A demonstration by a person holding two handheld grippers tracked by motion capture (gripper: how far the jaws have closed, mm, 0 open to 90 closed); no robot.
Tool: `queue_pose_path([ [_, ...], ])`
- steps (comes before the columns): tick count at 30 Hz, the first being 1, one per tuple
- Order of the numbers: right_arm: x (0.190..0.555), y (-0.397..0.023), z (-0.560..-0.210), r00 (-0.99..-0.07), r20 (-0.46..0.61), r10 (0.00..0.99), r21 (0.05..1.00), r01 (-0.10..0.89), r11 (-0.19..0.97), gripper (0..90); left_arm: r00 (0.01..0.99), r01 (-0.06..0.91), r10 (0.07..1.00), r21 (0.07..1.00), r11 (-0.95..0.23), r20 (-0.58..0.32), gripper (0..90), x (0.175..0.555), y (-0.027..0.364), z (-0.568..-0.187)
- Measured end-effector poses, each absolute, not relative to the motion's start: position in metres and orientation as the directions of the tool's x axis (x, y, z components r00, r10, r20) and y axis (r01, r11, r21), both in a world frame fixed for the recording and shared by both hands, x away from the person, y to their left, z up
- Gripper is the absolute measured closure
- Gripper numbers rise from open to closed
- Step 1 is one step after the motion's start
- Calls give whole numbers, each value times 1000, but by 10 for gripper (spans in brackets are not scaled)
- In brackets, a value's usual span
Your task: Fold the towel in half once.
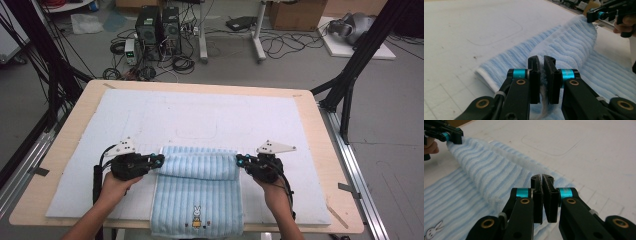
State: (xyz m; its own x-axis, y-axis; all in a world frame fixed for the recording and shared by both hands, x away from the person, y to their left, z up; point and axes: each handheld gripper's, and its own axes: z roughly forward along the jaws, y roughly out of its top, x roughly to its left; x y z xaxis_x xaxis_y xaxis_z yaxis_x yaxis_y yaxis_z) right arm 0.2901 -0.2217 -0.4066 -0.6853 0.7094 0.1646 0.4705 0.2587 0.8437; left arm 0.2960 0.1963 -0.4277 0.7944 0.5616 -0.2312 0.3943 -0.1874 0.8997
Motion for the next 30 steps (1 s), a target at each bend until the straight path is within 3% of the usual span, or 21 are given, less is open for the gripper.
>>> queue_pose_path([
  [11, 262, -227, -424, -706, 169, 688, 808, 498, 313, 868, 816, 434, 516, 867, -246, -262, 787, 272, 196, -442],
  [13, 259, -228, -427, -707, 175, 685, 805, 504, 315, 856, 802, 435, 538, 870, -230, -259, 701, 273, 197, -441],
  [14, 258, -228, -428, -704, 179, 687, 802, 509, 312, 802, 796, 435, 548, 873, -221, -258, 606, 275, 198, -439],
  [18, 263, -231, -425, -672, 190, 715, 821, 509, 260, 640, 749, 432, 606, 891, -141, -267, 478, 289, 208, -429],
  [23, 281, -231, -422, -632, 191, 751, 821, 523, 231, 615, 701, 443, 638, 896, -40, -318, 469, 312, 213, -423],
  [28, 306, -219, -437, -572, 154, 806, 754, 596, 278, 615, 676, 443, 672, 895, -43, -302, 487, 322, 214, -426],
  [30, 312, -216, -442, -560, 162, 812, 740, 614, 276, 657, 673, 447, 679, 893, -55, -295, 487, 323, 214, -427],
])
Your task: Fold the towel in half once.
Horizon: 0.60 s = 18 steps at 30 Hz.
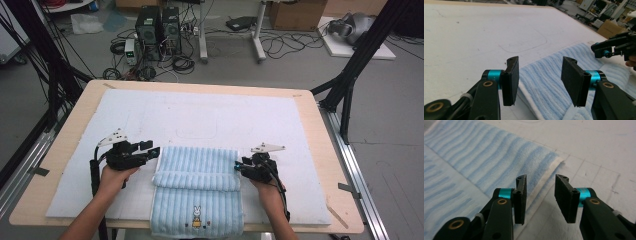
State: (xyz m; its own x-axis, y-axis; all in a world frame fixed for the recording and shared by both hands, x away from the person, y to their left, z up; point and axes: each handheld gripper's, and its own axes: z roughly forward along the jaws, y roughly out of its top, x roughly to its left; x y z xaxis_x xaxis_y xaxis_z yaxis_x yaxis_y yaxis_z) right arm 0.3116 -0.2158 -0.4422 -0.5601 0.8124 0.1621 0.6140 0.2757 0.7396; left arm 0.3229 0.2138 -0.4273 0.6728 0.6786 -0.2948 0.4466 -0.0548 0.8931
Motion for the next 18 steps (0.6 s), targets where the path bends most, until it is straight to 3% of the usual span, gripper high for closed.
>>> queue_pose_path([
  [2, 314, -214, -444, -575, 169, 800, 731, 618, 290, 800, 673, 446, 681, 893, -62, -289, 491, 323, 214, -428],
  [4, 313, -212, -443, -594, 139, 793, 741, 594, 314, 878, 672, 443, 685, 894, -66, -283, 491, 323, 214, -428],
  [13, 318, -216, -441, -547, 80, 833, 760, 574, 305, 882, 661, 462, 695, 884, -79, -283, 491, 324, 213, -434],
  [14, 319, -214, -442, -547, 75, 834, 754, 578, 312, 860, 660, 465, 696, 881, -82, -284, 491, 325, 212, -435],
  [16, 319, -212, -443, -545, 81, 834, 754, 581, 306, 702, 654, 483, 699, 871, -90, -290, 491, 327, 209, -437],
  [18, 317, -213, -442, -537, 109, 836, 759, 588, 279, 610, 651, 499, 703, 859, -111, -288, 491, 330, 205, -440],
])
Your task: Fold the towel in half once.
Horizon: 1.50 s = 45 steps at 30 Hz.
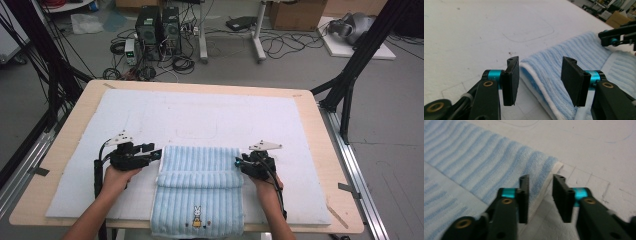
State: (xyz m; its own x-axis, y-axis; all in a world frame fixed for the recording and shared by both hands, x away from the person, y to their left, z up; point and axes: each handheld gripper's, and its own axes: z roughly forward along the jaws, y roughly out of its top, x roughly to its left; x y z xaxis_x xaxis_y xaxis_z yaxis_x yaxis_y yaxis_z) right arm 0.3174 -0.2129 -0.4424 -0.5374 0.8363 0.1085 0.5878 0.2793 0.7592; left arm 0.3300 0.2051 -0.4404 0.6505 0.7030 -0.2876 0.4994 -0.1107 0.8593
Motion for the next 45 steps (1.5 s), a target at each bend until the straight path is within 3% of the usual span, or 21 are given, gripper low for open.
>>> queue_pose_path([
  [3, 317, -212, -444, -545, 134, 828, 747, 605, 277, 530, 646, 524, 719, 835, -171, -258, 486, 335, 195, -447],
  [9, 315, -202, -446, -572, 64, 818, 728, 588, 354, 558, 649, 535, 743, 793, -291, -166, 496, 337, 177, -452],
  [12, 315, -203, -446, -576, 82, 814, 727, 593, 346, 645, 657, 512, 744, 794, -327, -117, 644, 335, 173, -452],
  [13, 315, -202, -446, -575, 94, 813, 726, 598, 339, 706, 678, 512, 722, 794, -328, -139, 769, 335, 172, -452],
  [14, 315, -203, -446, -581, 110, 806, 725, 602, 335, 761, 678, 512, 722, 793, -331, -136, 835, 334, 171, -452],
  [15, 315, -202, -446, -588, 126, 799, 724, 605, 331, 801, 675, 513, 725, 792, -331, -134, 845, 334, 169, -452],
  [18, 315, -200, -446, -601, 121, 790, 721, 600, 346, 838, 663, 537, 729, 787, -303, -171, 859, 339, 172, -452],
  [28, 343, -199, -439, -559, 109, 822, 745, 593, 305, 844, 612, 566, 764, 788, -243, -204, 862, 373, 171, -450],
  [45, 403, -196, -425, -489, 81, 868, 774, 580, 254, 843, 593, 519, 782, 833, -191, -190, 858, 431, 169, -438],
])
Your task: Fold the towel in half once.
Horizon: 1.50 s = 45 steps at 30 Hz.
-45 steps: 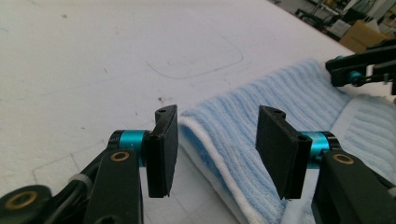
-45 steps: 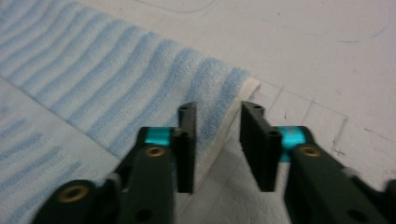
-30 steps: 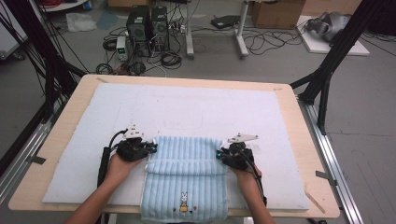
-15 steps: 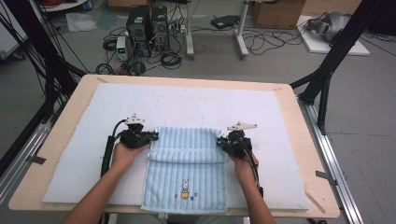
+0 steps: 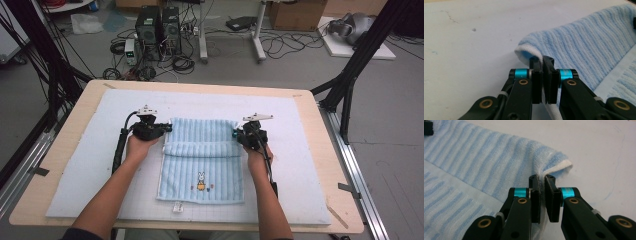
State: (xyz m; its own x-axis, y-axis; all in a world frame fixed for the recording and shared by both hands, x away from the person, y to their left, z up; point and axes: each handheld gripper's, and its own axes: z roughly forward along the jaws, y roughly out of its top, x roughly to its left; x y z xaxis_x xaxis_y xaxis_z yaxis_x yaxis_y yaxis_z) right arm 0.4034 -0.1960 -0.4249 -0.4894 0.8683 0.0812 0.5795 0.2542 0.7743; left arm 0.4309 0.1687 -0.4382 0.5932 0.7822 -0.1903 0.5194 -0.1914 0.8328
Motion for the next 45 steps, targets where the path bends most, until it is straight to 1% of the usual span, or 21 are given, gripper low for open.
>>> queue_pose_path([
  [3, 412, -194, -426, -477, 73, 876, 778, 576, 249, 842, 588, 519, 785, 836, -181, -195, 856, 436, 168, -441],
  [6, 415, -193, -431, -464, 75, 883, 765, 594, 247, 839, 592, 510, 784, 839, -188, -185, 839, 438, 168, -444],
  [7, 415, -193, -433, -460, 77, 885, 760, 601, 246, 826, 586, 512, 790, 839, -185, -184, 785, 439, 168, -444],
  [8, 415, -193, -433, -457, 78, 886, 759, 603, 245, 786, 564, 536, 798, 829, -157, -213, 670, 439, 170, -445],
  [9, 415, -194, -433, -452, 75, 889, 763, 600, 240, 715, 556, 548, 798, 824, -143, -231, 576, 439, 172, -444],
  [11, 413, -197, -430, -447, 94, 889, 774, 594, 217, 650, 563, 559, 788, 817, -141, -249, 514, 435, 178, -440],
  [12, 411, -199, -427, -447, 97, 889, 782, 587, 209, 629, 570, 548, 782, 826, -133, -251, 509, 431, 180, -438],
  [15, 402, -205, -422, -460, 106, 882, 800, 566, 199, 610, 603, 520, 755, 844, -128, -257, 546, 419, 185, -436],
  [20, 391, -214, -418, -469, 116, 875, 797, 570, 200, 580, 640, 521, 727, 836, -173, -248, 583, 406, 187, -438],
  [25, 383, -214, -411, -497, 106, 861, 807, 548, 217, 578, 662, 527, 723, 809, -262, -197, 597, 396, 179, -445],
  [27, 380, -212, -409, -507, 103, 856, 803, 550, 229, 573, 668, 526, 723, 799, -290, -177, 631, 392, 176, -446],
  [29, 378, -211, -409, -516, 92, 852, 803, 545, 243, 569, 687, 512, 712, 793, -331, -147, 641, 389, 172, -446],
  [31, 376, -210, -410, -529, 98, 843, 801, 545, 249, 569, 701, 490, 704, 795, -359, -115, 688, 385, 169, -446],
  [34, 375, -212, -415, -539, 115, 834, 790, 559, 252, 572, 706, 476, 701, 802, -362, -103, 782, 382, 169, -449],
  [35, 376, -213, -417, -540, 120, 833, 789, 561, 250, 586, 703, 473, 703, 808, -351, -107, 816, 381, 169, -450],
  [36, 376, -214, -419, -537, 132, 833, 785, 570, 243, 604, 705, 466, 702, 810, -356, -97, 830, 380, 169, -450],
  [38, 377, -215, -421, -540, 144, 829, 782, 576, 239, 620, 711, 458, 697, 815, -355, -95, 837, 379, 169, -449],
  [42, 383, -215, -427, -543, 169, 823, 774, 589, 230, 615, 718, 447, 688, 831, -333, -111, 837, 378, 172, -448],
  [44, 386, -214, -432, -546, 178, 819, 757, 608, 241, 717, 721, 441, 683, 837, -324, -115, 836, 377, 174, -446],
  [45, 386, -213, -434, -556, 174, 812, 744, 615, 262, 800, 724, 438, 679, 841, -318, -120, 836, 376, 175, -444],
])
